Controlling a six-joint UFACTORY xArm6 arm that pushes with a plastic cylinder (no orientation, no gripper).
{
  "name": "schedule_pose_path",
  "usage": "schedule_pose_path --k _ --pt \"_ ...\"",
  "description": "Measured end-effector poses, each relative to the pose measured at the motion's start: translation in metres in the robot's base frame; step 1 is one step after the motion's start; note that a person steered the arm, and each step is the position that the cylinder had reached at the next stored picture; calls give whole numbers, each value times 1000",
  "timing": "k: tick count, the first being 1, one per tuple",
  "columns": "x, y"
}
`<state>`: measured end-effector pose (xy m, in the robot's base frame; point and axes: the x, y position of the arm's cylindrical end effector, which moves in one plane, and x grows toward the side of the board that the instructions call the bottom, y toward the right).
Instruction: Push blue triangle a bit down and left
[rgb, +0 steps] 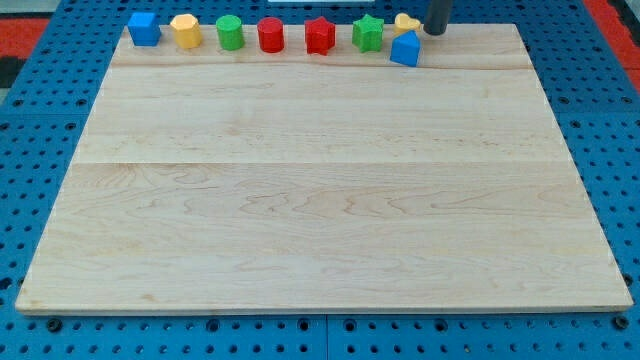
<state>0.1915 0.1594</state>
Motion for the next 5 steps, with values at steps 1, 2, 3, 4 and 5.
schedule_pose_path --k 1,2,3,4,5 --pt "6 -20" --pt "11 -30" --pt "14 -29" --pt "14 -6" --pt "20 -18"
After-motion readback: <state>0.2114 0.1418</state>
